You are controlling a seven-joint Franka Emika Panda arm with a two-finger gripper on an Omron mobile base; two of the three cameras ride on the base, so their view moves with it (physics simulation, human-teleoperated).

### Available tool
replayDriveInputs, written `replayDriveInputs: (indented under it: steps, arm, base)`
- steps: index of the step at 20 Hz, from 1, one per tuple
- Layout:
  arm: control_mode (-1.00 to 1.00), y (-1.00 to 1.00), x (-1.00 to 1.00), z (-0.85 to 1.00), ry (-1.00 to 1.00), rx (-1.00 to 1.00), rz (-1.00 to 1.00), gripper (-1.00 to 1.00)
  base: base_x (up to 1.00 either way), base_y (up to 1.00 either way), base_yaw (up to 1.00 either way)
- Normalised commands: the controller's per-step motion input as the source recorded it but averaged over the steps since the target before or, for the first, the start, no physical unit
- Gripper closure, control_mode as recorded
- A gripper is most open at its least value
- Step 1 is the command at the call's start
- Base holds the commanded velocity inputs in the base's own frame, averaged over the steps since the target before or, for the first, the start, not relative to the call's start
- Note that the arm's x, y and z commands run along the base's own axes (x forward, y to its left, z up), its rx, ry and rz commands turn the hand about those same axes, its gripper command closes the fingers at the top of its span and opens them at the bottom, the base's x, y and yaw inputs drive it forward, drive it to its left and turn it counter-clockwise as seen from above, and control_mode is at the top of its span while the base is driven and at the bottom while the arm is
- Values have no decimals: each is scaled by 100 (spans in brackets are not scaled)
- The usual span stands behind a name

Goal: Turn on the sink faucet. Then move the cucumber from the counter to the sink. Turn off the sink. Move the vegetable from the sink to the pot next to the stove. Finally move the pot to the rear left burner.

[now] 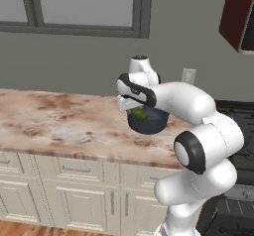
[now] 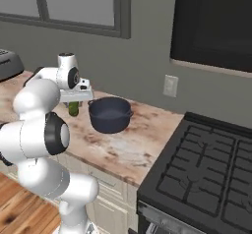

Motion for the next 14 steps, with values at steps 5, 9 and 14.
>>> replayDriveInputs:
  steps: [5,9,14]
  arm:
    - [100,0,0,0,0,0,0,100]
    - [100,0,0,0,0,0,0,100]
    - [100,0,0,0,0,0,0,100]
  base:
    - [0,-9,-40]
    - [0,-28,-43]
    - [2,-22,-38]
